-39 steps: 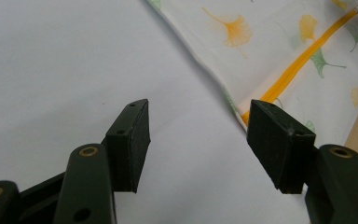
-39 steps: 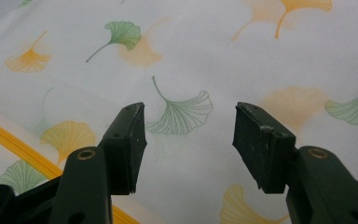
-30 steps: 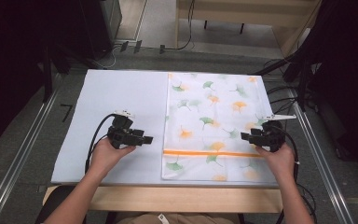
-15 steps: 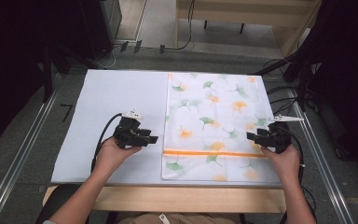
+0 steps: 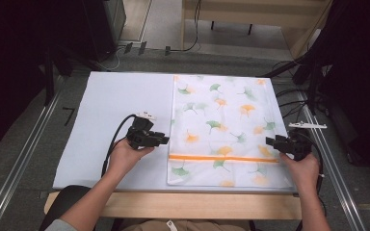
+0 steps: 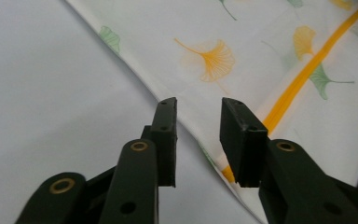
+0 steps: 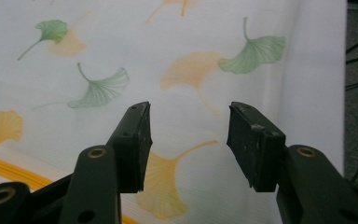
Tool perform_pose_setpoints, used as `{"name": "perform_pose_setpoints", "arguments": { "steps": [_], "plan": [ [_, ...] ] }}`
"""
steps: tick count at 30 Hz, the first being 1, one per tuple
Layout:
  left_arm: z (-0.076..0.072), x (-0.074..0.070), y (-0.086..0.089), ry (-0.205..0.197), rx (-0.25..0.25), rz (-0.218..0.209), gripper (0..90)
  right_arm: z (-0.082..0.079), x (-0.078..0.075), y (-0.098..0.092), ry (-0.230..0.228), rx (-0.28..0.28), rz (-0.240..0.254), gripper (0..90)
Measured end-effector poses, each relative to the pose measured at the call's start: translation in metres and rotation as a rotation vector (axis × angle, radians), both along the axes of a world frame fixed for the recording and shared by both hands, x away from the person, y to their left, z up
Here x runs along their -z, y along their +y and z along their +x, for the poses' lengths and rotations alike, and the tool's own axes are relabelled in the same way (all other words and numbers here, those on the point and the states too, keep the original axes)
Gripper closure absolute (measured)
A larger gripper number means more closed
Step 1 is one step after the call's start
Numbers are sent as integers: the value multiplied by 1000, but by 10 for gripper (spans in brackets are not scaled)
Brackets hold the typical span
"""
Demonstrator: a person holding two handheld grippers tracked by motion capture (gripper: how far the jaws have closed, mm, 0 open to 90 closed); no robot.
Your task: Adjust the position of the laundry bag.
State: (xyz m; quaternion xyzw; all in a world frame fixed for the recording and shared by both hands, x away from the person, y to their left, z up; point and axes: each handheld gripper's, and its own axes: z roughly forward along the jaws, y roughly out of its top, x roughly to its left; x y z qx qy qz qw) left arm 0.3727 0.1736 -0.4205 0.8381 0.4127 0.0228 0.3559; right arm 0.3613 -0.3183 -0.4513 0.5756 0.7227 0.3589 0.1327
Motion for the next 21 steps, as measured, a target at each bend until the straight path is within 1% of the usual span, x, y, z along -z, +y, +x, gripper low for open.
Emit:
{"name": "perform_pose_setpoints", "arguments": {
  "steps": [1,3,4,5,7,8,9,10,13,14,16,17,18,19,20,21],
  "plan": [
    [1,1,-1,7,-3,5,629,0,1,-3,1,10,-4,503],
    [5,6,-6,20,-4,21,622,0,2,-8,2,25,-11,494],
    [6,8,-7,28,0,25,608,0,3,-10,6,33,-11,490],
    [7,11,-10,34,6,38,606,0,4,-11,10,38,-13,490],
    [9,15,-14,36,7,71,605,1,7,-14,17,38,-21,499],
    [9,16,-15,33,4,77,592,2,8,-15,17,41,-28,499],
    [10,17,-16,26,0,78,589,2,8,-16,20,49,-30,496],
    [11,17,-16,26,-7,69,582,2,9,-18,21,51,-30,492],
    [16,23,-16,60,-20,50,556,3,12,-22,32,70,-43,469],
    [18,26,-17,73,-24,46,549,4,14,-24,39,68,-49,465],
    [19,31,-20,82,-18,55,549,6,18,-25,58,71,-49,467],
    [18,32,-22,73,-20,60,544,7,20,-25,70,70,-45,480],
    [18,32,-24,62,-11,58,553,8,22,-24,81,60,-41,472],
    [17,33,-27,58,-9,57,546,9,23,-22,74,62,-56,488],
    [16,33,-29,48,-5,68,539,9,22,-20,77,47,-43,503],
    [14,33,-32,24,7,89,540,10,22,-19,79,42,-35,496]
  ]
}}
